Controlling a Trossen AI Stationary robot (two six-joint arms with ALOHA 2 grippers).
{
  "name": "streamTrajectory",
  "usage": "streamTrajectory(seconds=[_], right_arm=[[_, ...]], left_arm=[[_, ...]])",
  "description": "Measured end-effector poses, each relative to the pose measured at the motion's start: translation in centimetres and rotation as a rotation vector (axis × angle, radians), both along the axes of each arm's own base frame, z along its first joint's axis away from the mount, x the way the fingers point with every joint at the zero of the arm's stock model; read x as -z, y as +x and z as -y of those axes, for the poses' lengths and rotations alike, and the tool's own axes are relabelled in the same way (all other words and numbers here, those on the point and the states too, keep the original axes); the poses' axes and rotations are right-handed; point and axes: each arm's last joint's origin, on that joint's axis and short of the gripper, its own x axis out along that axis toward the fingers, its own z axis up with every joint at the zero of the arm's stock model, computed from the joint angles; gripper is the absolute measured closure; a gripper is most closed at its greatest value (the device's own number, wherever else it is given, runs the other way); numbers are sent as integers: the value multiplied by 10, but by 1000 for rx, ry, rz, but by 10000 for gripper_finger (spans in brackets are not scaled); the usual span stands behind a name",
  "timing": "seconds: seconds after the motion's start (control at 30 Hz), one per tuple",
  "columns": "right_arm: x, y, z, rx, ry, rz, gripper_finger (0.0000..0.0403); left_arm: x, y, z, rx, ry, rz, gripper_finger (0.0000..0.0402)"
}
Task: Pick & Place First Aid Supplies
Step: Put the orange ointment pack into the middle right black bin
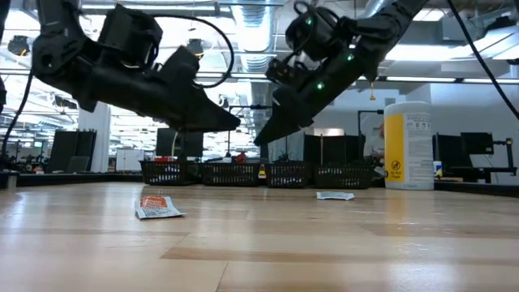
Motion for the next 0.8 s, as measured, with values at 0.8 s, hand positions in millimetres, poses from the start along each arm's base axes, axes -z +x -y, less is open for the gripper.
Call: streamTrajectory(seconds=[0.8], right_arm=[[1,-17,-159,-187,293,24,242]], left_arm=[[11,-54,149,336,-158,-90,247]])
